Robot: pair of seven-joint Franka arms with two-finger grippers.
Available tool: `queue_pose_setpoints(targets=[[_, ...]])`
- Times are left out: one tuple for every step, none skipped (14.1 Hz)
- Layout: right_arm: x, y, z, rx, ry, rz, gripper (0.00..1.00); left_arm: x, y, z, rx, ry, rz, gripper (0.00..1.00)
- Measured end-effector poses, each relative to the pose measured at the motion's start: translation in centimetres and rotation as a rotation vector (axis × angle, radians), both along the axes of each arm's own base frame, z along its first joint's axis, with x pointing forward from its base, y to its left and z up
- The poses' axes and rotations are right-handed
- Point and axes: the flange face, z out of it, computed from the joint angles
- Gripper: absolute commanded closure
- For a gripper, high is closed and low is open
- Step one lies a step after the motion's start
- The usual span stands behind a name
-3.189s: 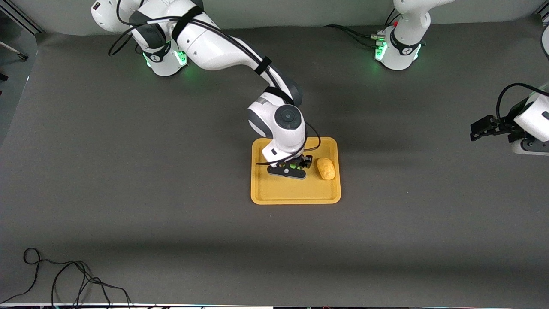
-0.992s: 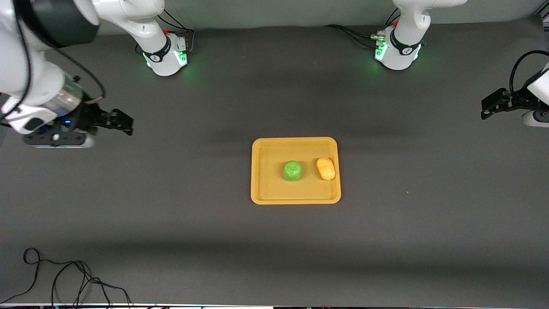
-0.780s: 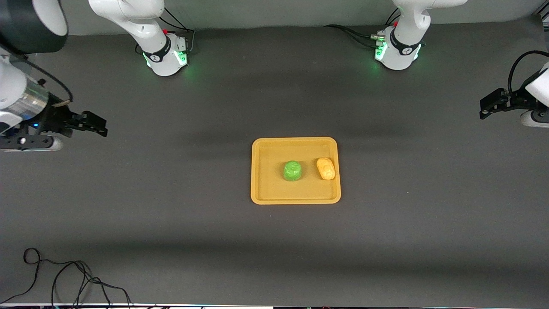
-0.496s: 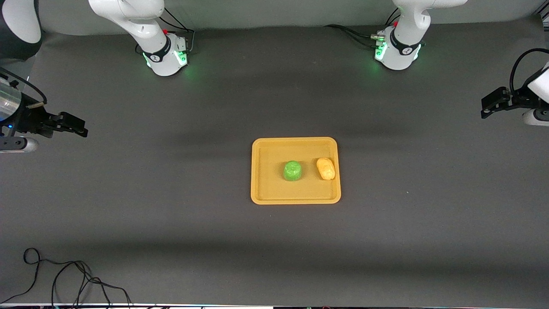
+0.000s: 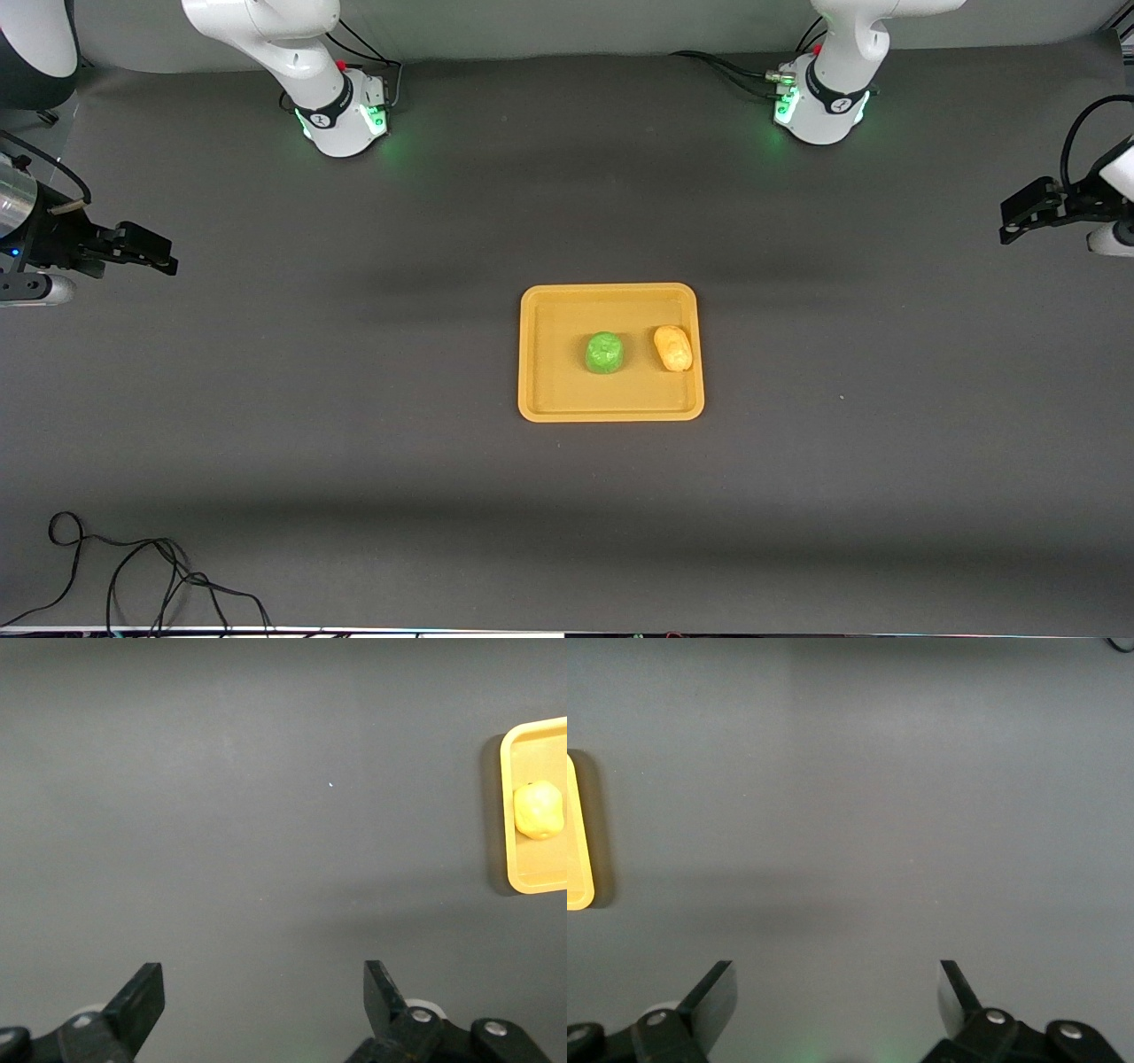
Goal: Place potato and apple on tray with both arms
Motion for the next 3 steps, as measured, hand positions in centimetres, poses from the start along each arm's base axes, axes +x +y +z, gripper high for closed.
queue_pose_setpoints(targets=[[-0.05,0.01,-0.03,0.0,0.005,0.0,0.0,0.02,0.04,0.21,0.0,-0.003,0.001,0.0],[-0.1,0.0,-0.06,0.0,0.008,-0.001,0.0,0.01,0.12,0.23,0.0,-0.002,0.002,0.0],[-0.12,-0.02,-0.07,0.0,0.01,-0.001,0.0,-0.03,0.27,0.14,0.0,0.005,0.005,0.0]])
